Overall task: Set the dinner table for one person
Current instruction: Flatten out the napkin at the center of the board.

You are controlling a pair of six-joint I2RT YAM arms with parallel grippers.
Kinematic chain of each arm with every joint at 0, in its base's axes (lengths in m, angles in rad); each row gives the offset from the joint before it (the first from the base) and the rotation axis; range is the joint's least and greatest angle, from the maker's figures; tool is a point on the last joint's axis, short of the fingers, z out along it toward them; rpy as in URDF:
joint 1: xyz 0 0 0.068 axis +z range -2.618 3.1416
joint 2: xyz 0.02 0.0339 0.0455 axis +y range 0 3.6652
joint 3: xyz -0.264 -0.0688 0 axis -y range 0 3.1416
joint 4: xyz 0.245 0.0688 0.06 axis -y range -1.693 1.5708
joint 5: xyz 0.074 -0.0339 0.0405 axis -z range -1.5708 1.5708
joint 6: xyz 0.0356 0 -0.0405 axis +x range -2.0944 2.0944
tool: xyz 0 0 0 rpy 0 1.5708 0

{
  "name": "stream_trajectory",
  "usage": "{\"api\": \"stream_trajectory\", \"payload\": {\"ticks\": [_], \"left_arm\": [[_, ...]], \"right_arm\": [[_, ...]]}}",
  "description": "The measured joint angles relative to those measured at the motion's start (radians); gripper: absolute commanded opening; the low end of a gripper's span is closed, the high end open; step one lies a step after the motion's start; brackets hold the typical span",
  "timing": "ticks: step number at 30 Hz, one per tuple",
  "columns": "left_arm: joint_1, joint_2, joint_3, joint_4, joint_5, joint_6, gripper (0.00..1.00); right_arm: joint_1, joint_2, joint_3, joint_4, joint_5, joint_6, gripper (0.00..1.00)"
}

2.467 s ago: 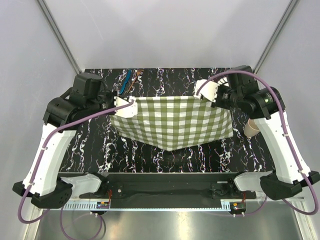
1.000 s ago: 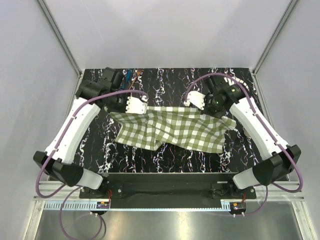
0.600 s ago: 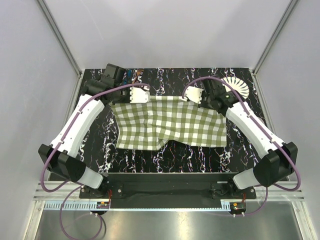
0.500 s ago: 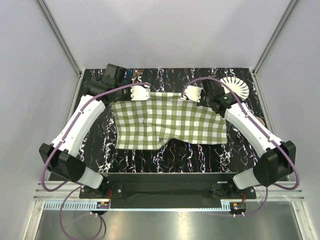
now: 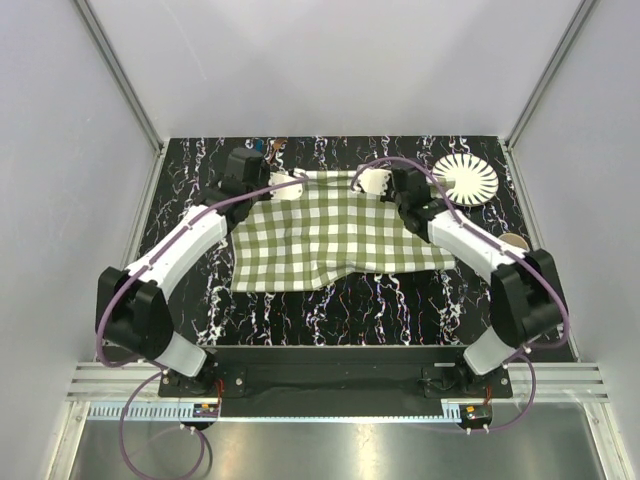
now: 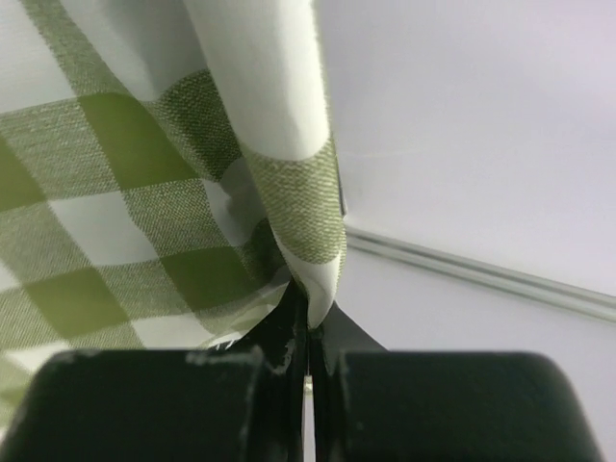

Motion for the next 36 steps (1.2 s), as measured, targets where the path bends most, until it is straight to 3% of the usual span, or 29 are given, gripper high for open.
{"api": "stream_trajectory", "payload": {"ticks": [18, 19, 20, 21, 22, 23, 24, 25, 32, 36], "left_arm": [[-0.035, 0.310, -0.177, 0.778, -0.272, 0.174, 0.00], [-0.036, 0.325, -0.177, 0.800, -0.281, 0.185, 0.00], [-0.037, 0.334, -0.177, 0.816, -0.286, 0.191, 0.23], [-0.038, 0.342, -0.177, 0.829, -0.292, 0.197, 0.40], [-0.038, 0.346, -0.177, 0.838, -0.299, 0.205, 0.55], [-0.039, 0.349, -0.177, 0.845, -0.306, 0.212, 0.66], [-0.039, 0.349, -0.177, 0.853, -0.313, 0.211, 0.86], [-0.039, 0.349, -0.177, 0.862, -0.319, 0.217, 0.96], [-0.040, 0.349, -0.177, 0.887, -0.357, 0.209, 0.99], [-0.039, 0.329, -0.169, 0.804, -0.354, 0.166, 0.99]], "right_arm": [[-0.003, 0.499, -0.022, 0.829, 0.174, -0.226, 0.01], [-0.003, 0.523, -0.011, 0.850, 0.181, -0.238, 0.14], [-0.004, 0.545, -0.001, 0.874, 0.187, -0.250, 0.46], [-0.004, 0.550, 0.002, 0.878, 0.190, -0.253, 0.69], [-0.004, 0.554, 0.003, 0.890, 0.196, -0.254, 0.91], [-0.004, 0.556, 0.006, 0.899, 0.205, -0.255, 1.00], [-0.004, 0.556, 0.011, 0.906, 0.210, -0.257, 1.00], [-0.005, 0.556, 0.016, 0.913, 0.215, -0.259, 1.00], [-0.005, 0.540, 0.053, 0.814, 0.264, -0.191, 0.99], [-0.005, 0.448, 0.092, 0.544, 0.248, -0.069, 0.89]]}}
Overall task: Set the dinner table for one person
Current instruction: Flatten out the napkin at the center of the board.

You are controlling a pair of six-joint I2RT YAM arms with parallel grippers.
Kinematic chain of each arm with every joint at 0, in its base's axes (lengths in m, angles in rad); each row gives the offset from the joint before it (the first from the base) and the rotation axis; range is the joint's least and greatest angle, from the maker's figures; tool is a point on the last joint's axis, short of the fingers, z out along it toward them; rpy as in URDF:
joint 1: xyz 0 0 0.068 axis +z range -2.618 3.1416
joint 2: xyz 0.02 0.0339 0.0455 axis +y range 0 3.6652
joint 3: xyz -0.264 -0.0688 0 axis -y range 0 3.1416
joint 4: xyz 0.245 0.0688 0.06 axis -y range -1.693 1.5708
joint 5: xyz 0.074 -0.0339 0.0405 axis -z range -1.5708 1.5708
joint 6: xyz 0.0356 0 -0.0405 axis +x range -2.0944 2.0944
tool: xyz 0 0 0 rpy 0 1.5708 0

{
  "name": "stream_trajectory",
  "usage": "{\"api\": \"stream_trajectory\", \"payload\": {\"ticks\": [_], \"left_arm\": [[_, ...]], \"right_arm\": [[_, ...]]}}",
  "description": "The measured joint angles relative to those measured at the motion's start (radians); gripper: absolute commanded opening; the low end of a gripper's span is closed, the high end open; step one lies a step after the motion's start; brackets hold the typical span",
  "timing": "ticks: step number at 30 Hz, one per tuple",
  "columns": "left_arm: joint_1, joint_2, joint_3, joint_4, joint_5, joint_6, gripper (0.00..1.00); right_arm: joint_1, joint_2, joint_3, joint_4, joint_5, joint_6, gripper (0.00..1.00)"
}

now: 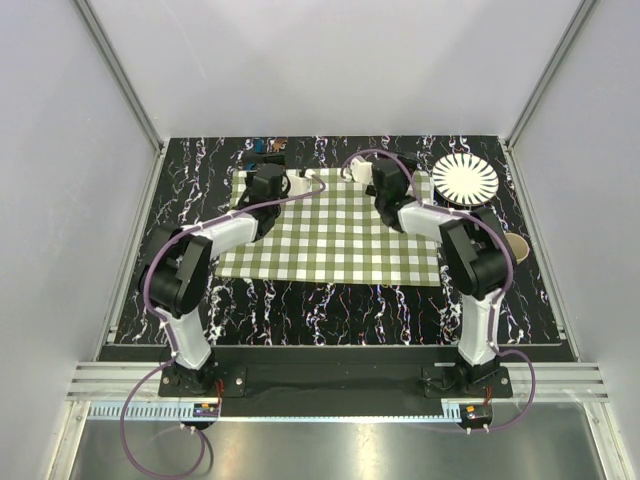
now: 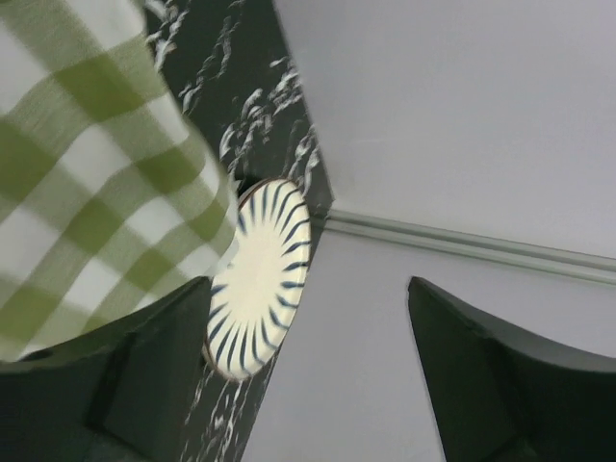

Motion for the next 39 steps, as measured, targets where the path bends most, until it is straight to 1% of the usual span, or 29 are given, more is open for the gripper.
{"api": "stream_trajectory", "payload": {"ticks": [1, 2, 3, 4, 5, 6, 7, 8, 10, 14, 15, 16, 18, 19, 24, 28, 30, 32, 35, 36, 37, 38, 39], "left_arm": [[0.004, -0.014, 0.006, -0.053, 0.014, -0.019, 0.99], [0.008, -0.030, 0.011, -0.101, 0.031, -0.037, 0.99], [0.012, -0.050, 0.024, -0.171, 0.055, -0.061, 0.99], [0.016, -0.068, 0.042, -0.237, 0.077, -0.084, 0.98], [0.021, -0.084, 0.058, -0.289, 0.093, -0.105, 0.98], [0.026, -0.094, 0.072, -0.332, 0.106, -0.122, 0.98], [0.031, -0.101, 0.086, -0.368, 0.117, -0.139, 0.99], [0.034, -0.106, 0.090, -0.394, 0.128, -0.153, 0.99], [0.039, -0.112, 0.082, -0.445, 0.154, -0.171, 0.99], [0.040, -0.116, 0.030, -0.530, 0.207, -0.181, 0.98], [0.039, -0.116, 0.020, -0.549, 0.219, -0.182, 0.97], [0.039, -0.116, 0.013, -0.573, 0.232, -0.182, 0.95], [0.037, -0.116, 0.008, -0.618, 0.263, -0.183, 0.94], [0.037, -0.116, 0.008, -0.633, 0.275, -0.183, 0.91], [0.035, -0.112, 0.008, -0.639, 0.287, -0.195, 0.91], [0.035, -0.080, 0.012, -0.579, 0.262, -0.209, 0.91], [0.035, -0.045, 0.023, -0.555, 0.246, -0.213, 0.89], [0.035, -0.007, 0.032, -0.532, 0.230, -0.216, 0.82], [0.035, 0.042, 0.038, -0.515, 0.223, -0.212, 0.74], [0.035, 0.056, 0.038, -0.515, 0.223, -0.207, 0.65], [0.035, 0.069, 0.039, -0.517, 0.223, -0.201, 0.60], [0.035, 0.080, 0.039, -0.520, 0.222, -0.193, 0.56], [0.035, 0.089, 0.040, -0.524, 0.222, -0.184, 0.55]], "right_arm": [[-0.001, -0.033, 0.023, -0.114, -0.025, 0.041, 0.76], [-0.002, -0.065, 0.048, -0.233, -0.052, 0.082, 0.69], [-0.003, -0.101, 0.072, -0.347, -0.083, 0.119, 0.64], [-0.004, -0.135, 0.092, -0.449, -0.121, 0.157, 0.54], [-0.004, -0.160, 0.103, -0.516, -0.145, 0.183, 0.41], [-0.005, -0.194, 0.110, -0.594, -0.179, 0.208, 0.32], [-0.006, -0.218, 0.110, -0.649, -0.202, 0.229, 0.31], [-0.006, -0.231, 0.109, -0.691, -0.216, 0.246, 0.34], [-0.010, -0.239, 0.106, -0.760, -0.239, 0.274, 0.45], [-0.033, -0.188, 0.106, -0.855, -0.250, 0.315, 0.49], [-0.042, -0.167, 0.108, -0.869, -0.250, 0.322, 0.52], [-0.051, -0.146, 0.112, -0.883, -0.250, 0.328, 0.52], [-0.064, -0.116, 0.117, -0.902, -0.251, 0.337, 0.52], [-0.071, -0.104, 0.120, -0.911, -0.252, 0.341, 0.52], [-0.077, -0.056, 0.160, -0.927, -0.258, 0.362, 0.50], [-0.077, -0.026, 0.200, -0.927, -0.275, 0.390, 0.39], [-0.076, -0.013, 0.215, -0.927, -0.285, 0.404, 0.37], [-0.076, 0.002, 0.227, -0.930, -0.299, 0.416, 0.33], [-0.076, 0.024, 0.238, -0.957, -0.328, 0.436, 0.31], [-0.076, 0.032, 0.242, -0.972, -0.337, 0.444, 0.29], [-0.076, 0.042, 0.247, -0.986, -0.347, 0.452, 0.28], [-0.076, 0.050, 0.252, -1.001, -0.358, 0.461, 0.27], [-0.076, 0.058, 0.256, -1.014, -0.365, 0.468, 0.26]]}}
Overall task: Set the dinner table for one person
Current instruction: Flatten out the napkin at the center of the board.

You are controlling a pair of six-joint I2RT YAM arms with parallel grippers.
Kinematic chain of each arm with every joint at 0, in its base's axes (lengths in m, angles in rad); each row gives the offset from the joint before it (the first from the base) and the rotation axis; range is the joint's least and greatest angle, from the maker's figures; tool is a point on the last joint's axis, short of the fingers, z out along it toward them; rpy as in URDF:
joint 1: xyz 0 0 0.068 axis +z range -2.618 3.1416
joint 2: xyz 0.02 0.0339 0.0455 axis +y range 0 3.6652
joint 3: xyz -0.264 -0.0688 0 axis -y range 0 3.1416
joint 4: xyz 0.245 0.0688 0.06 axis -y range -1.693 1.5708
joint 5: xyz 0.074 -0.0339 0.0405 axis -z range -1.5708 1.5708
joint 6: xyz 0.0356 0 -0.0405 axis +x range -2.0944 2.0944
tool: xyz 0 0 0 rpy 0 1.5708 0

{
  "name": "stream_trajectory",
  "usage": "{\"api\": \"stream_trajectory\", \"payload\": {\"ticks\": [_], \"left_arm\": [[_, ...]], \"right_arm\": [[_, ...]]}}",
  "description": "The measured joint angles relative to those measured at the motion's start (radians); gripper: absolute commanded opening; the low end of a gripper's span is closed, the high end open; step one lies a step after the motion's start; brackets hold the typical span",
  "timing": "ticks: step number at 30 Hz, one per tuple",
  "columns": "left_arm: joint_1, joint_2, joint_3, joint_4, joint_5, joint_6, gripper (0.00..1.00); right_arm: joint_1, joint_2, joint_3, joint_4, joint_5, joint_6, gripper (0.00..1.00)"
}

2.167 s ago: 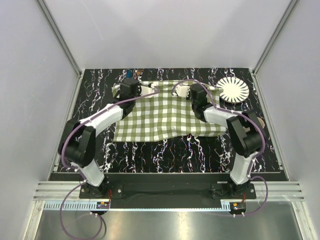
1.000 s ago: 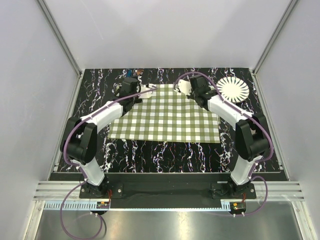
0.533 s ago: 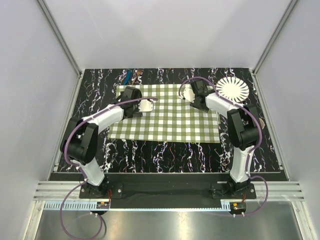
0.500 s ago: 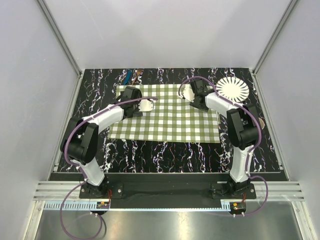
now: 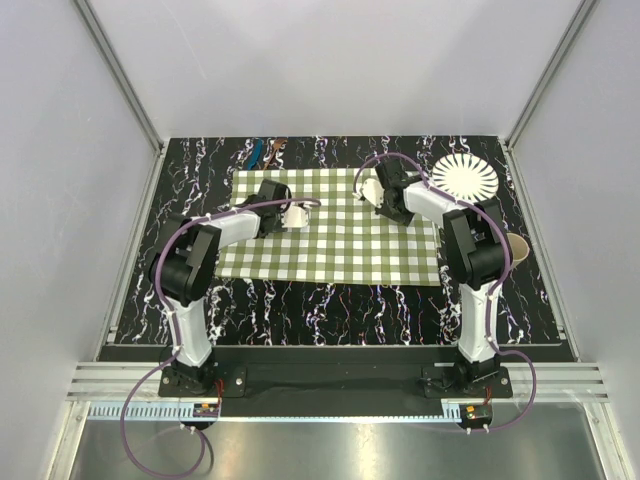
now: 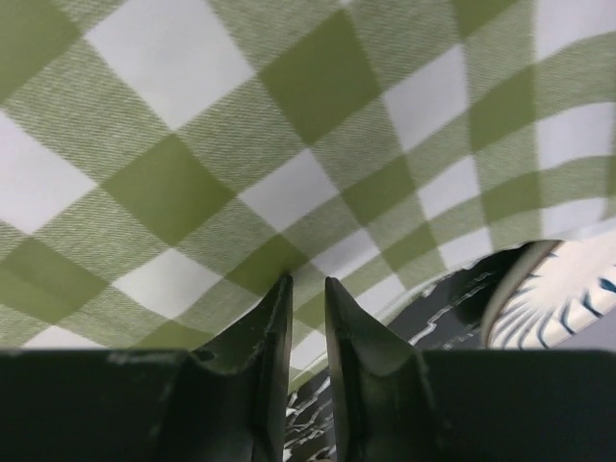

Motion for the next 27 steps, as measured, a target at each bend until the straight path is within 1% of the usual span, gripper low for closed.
{"api": "stream_trajectory", "payload": {"ticks": [6, 9, 12, 19, 22, 27], "left_arm": [[0.000, 0.024, 0.024, -0.077, 0.014, 0.040, 0.54], [0.000, 0.023, 0.030, -0.140, 0.039, 0.058, 0.48], [0.000, 0.014, 0.031, -0.217, 0.066, 0.081, 0.47], [0.000, -0.026, 0.033, -0.398, 0.130, 0.105, 0.49], [0.000, -0.040, 0.036, -0.475, 0.163, 0.108, 0.52], [-0.002, -0.048, 0.077, -0.618, 0.224, 0.107, 0.52]], "right_arm": [[0.000, 0.016, 0.011, -0.076, -0.052, 0.027, 0.24], [0.000, 0.015, 0.013, -0.101, -0.071, 0.028, 0.22], [0.000, 0.007, 0.008, -0.126, -0.086, 0.026, 0.22], [0.001, -0.039, -0.047, -0.203, -0.130, 0.025, 0.22], [0.001, -0.061, -0.077, -0.231, -0.143, 0.023, 0.22], [0.001, -0.112, -0.143, -0.276, -0.146, 0.005, 0.22]]}}
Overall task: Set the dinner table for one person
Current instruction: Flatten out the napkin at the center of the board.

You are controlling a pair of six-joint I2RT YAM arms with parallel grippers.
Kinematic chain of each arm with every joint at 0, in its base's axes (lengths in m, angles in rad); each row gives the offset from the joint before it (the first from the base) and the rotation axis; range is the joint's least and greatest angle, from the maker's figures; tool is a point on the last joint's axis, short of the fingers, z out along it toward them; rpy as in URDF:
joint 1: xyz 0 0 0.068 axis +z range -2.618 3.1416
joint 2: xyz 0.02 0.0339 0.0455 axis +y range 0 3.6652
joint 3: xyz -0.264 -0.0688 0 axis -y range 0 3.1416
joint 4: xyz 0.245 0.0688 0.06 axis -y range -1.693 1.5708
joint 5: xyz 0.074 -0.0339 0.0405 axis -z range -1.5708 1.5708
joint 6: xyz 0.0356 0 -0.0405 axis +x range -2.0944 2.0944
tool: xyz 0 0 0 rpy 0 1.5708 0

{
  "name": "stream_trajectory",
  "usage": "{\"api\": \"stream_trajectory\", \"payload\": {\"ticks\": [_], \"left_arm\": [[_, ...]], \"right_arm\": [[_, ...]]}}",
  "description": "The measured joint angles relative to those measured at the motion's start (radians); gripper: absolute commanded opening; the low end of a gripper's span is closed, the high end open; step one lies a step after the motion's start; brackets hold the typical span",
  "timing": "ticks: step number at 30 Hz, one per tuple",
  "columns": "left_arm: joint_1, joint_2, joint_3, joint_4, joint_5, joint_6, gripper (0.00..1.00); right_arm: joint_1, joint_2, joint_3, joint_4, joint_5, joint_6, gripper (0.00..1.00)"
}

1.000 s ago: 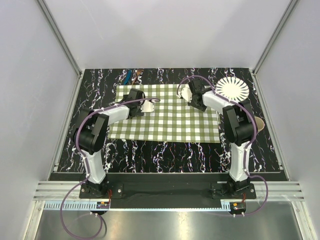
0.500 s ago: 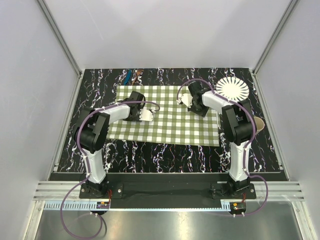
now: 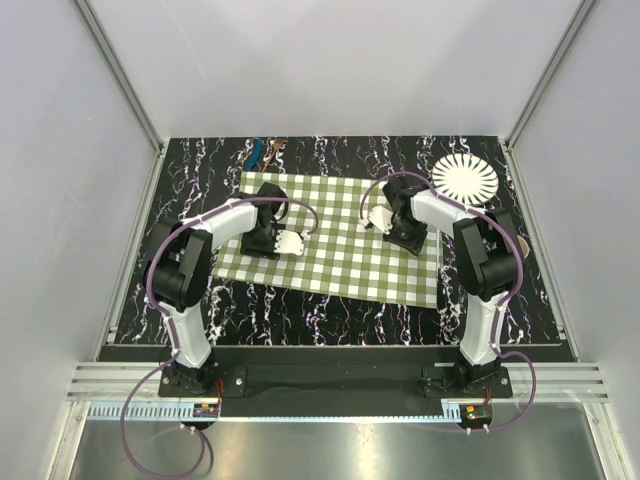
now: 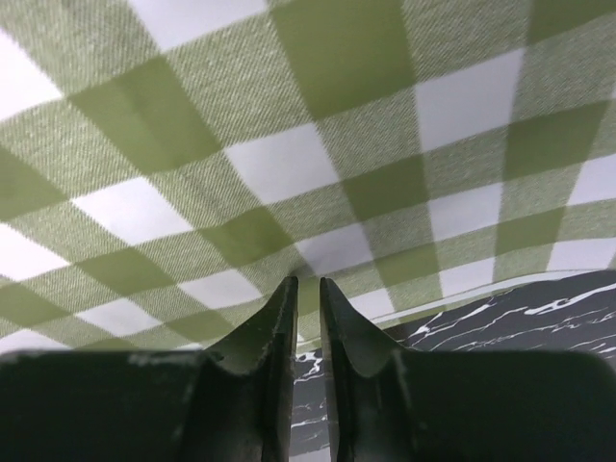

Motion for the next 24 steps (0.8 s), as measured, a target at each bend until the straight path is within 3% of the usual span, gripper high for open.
{"api": "stream_trajectory", "payload": {"ticks": [5, 9, 12, 18, 24], "left_arm": [[-0.001, 0.000, 0.092, -0.152, 0.084, -0.016, 0.52], [0.009, 0.000, 0.146, -0.165, 0.108, -0.085, 0.69], [0.040, -0.002, 0.159, -0.068, 0.085, -0.140, 0.79], [0.080, 0.002, 0.031, 0.246, -0.092, -0.140, 0.79], [0.073, 0.033, -0.045, 0.343, -0.164, -0.072, 0.76]], "right_arm": [[0.000, -0.011, -0.006, -0.018, 0.003, -0.006, 0.27], [0.000, -0.012, 0.040, -0.031, 0.003, 0.008, 0.39], [0.000, -0.012, 0.111, -0.026, 0.004, 0.027, 0.44], [0.000, -0.012, 0.253, 0.005, 0.013, 0.060, 0.46], [0.000, -0.013, 0.305, 0.011, 0.024, 0.058, 0.46]]}}
